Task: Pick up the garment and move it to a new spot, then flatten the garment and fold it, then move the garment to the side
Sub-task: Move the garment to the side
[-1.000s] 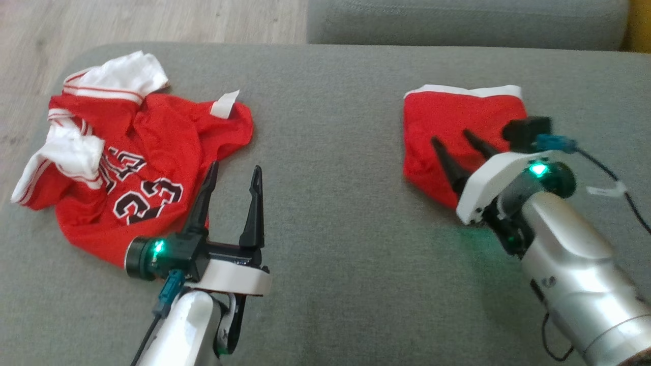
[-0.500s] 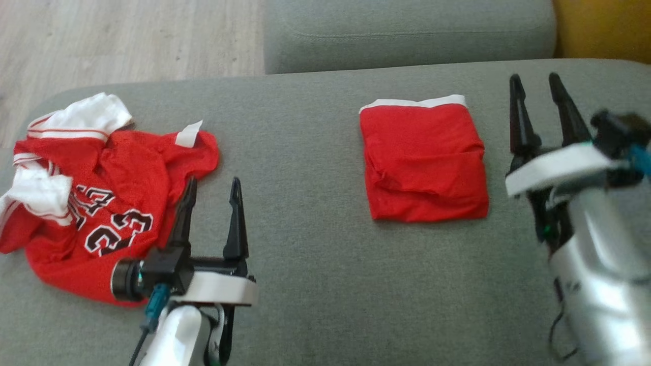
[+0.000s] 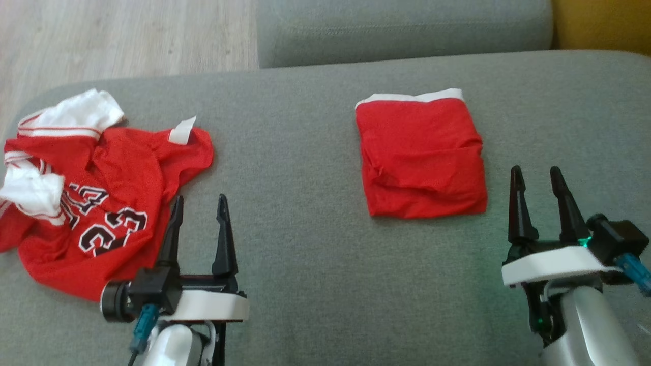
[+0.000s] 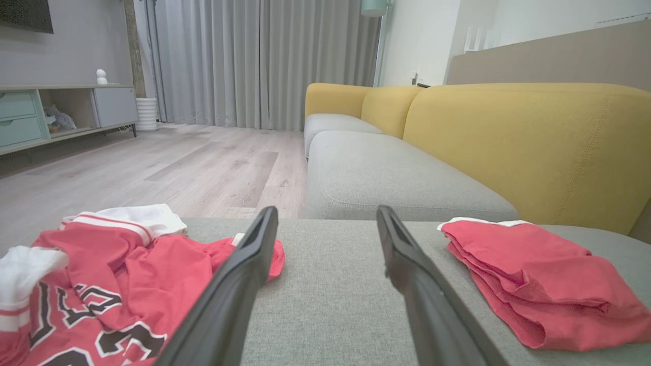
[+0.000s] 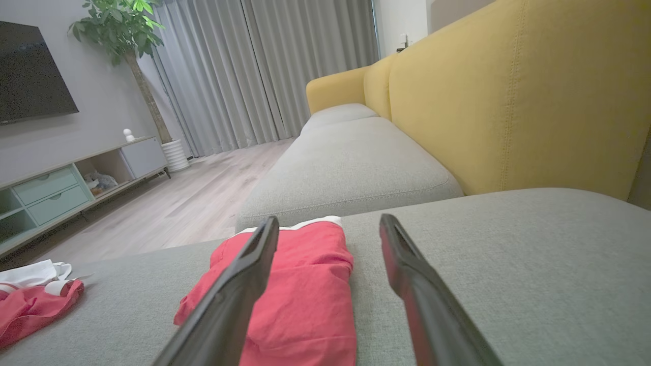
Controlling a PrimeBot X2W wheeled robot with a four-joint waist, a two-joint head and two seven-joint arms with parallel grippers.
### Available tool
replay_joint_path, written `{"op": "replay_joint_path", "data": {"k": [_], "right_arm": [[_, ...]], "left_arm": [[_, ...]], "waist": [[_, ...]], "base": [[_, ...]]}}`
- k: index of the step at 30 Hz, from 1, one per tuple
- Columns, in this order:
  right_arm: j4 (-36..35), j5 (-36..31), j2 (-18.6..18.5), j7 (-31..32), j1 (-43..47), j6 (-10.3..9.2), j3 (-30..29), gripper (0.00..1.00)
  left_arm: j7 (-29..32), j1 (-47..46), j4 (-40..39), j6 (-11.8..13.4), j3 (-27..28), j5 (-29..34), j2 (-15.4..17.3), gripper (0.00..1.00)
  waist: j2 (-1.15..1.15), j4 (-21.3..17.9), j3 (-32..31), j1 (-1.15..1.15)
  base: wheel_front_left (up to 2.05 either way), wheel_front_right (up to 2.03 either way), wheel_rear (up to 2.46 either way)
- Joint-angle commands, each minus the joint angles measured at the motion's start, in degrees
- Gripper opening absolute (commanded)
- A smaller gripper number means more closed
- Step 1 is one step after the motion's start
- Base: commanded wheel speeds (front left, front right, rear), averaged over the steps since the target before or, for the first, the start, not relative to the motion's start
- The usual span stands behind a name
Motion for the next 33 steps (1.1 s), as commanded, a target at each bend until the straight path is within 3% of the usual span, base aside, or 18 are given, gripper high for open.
{"op": "replay_joint_path", "data": {"k": [1,2,3,8,14,21,25,28,33], "right_arm": [[-1.6,-0.3,0.1,-0.6,-3.1,0.39,1.4,0.89],[-1.1,-0.7,0.1,-0.6,-4.0,0.39,1.4,0.38],[-0.7,-1.1,0.1,-0.6,-5.1,0.39,1.4,0.0],[4.4,-4.5,0.2,0.6,-14.2,0.39,-0.8,0.0],[16.5,-10.0,0.2,1.3,-24.5,0.39,-5.5,0.0],[33.0,-16.4,0.2,1.5,-29.9,0.39,-11.6,0.0],[38.8,-19.7,0.2,0.9,-32.0,0.39,-12.9,0.0],[40.1,-18.6,0.2,0.1,-33.6,0.39,-11.8,0.0],[38.2,-11.5,0.2,-0.6,-36.8,0.39,-2.9,0.0]], "left_arm": [[-0.5,-2.4,-2.0,-0.1,2.3,0.6,-0.1,1.0],[-0.5,-2.8,-1.9,-0.3,2.2,0.9,-0.1,1.0],[-0.5,-3.2,-1.9,-0.6,2.2,1.0,-0.2,1.0],[-0.5,-5.7,-2.4,-1.5,1.6,1.8,-0.5,1.0],[-0.5,-8.3,-2.1,-2.5,0.6,2.2,-0.7,1.0],[-0.5,-9.5,-2.1,-2.5,-0.3,2.0,-0.8,1.0],[-0.5,-9.9,-2.0,-2.4,-0.4,1.8,-0.8,1.0],[-0.5,-10.0,-1.9,-2.3,-0.5,1.8,-0.8,1.0],[-0.5,-10.2,-2.0,-2.1,-0.5,1.7,-0.8,1.0]], "waist": [[0.0,0.6,0.9,0.0],[0.0,0.9,1.5,0.0],[0.0,1.3,2.2,0.0],[0.0,3.6,6.8,0.0],[0.0,7.4,10.5,0.0],[0.0,10.2,11.6,0.0],[0.0,10.7,11.5,0.0],[0.0,10.9,11.4,0.0],[0.0,11.0,11.7,0.0]], "base": [[0.0,0.0,0.0],[0.0,0.0,0.0],[0.0,0.0,0.0],[0.0,0.0,0.0],[0.0,0.0,0.0],[0.0,0.0,0.0],[0.0,0.0,0.0],[0.0,0.0,0.0],[0.0,0.0,0.0]]}}
